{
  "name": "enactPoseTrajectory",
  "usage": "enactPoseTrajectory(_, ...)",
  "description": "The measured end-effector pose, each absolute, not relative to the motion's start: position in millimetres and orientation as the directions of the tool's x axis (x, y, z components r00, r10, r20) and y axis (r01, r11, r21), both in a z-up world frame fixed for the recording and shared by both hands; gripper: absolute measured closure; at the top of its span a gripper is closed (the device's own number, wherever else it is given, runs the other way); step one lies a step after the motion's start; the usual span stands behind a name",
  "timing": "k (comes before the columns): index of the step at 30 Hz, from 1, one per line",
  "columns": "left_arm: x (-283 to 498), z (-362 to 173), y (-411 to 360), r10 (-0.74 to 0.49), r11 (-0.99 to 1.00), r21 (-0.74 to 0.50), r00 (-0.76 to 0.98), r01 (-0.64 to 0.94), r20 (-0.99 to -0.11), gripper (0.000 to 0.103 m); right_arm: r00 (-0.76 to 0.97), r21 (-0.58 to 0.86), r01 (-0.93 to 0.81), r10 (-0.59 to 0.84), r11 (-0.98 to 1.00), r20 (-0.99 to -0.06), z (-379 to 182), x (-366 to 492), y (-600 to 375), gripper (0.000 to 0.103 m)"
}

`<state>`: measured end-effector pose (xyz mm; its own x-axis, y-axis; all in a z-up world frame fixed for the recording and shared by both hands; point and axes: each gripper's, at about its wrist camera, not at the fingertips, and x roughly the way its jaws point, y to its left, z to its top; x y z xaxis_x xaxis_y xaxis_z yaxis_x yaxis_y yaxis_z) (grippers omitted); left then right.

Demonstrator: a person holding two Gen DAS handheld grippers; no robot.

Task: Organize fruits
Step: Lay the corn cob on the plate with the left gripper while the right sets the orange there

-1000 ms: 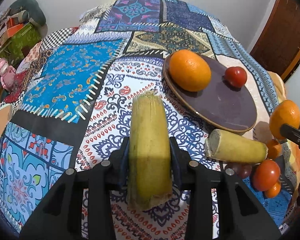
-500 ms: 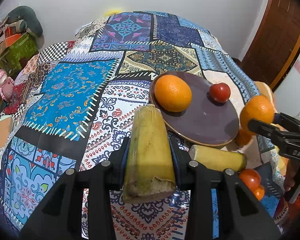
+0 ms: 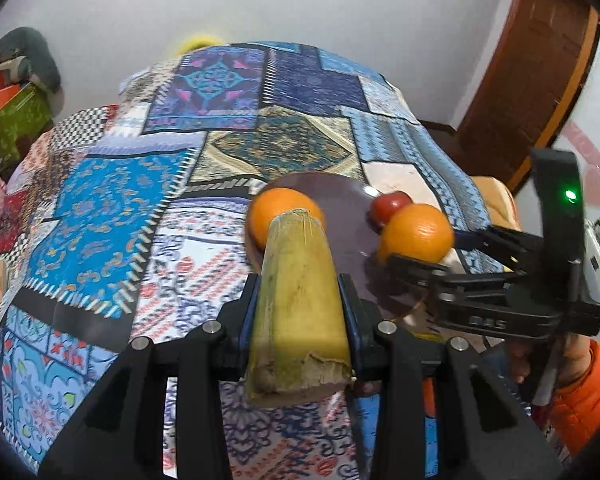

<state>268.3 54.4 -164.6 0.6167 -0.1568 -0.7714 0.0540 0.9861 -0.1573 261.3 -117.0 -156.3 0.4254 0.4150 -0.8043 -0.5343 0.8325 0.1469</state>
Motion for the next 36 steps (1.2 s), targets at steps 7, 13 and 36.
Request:
enactPoseTrajectory(7,280,-176,31,-0.171,0.985,-0.133,0.592,0.106,-0.788,0.066,0.402,0.135,-0.542,0.396,0.83,-0.826,-167,264,-118,0.036)
enactPoseTrajectory(13,288,-183,23,-0.182,0.983,-0.132,0.577,0.128,-0.796,0.066,0.374,0.154,-0.549,0.406,0.821,-0.833,-166,268,-120,0.035)
enactPoseTrajectory(36,316,-209,8,-0.184,0.983,-0.145,0.503,0.116,-0.844,0.066,0.398,0.173,-0.551,0.439,0.817,-0.805,-154,249,-145,0.034)
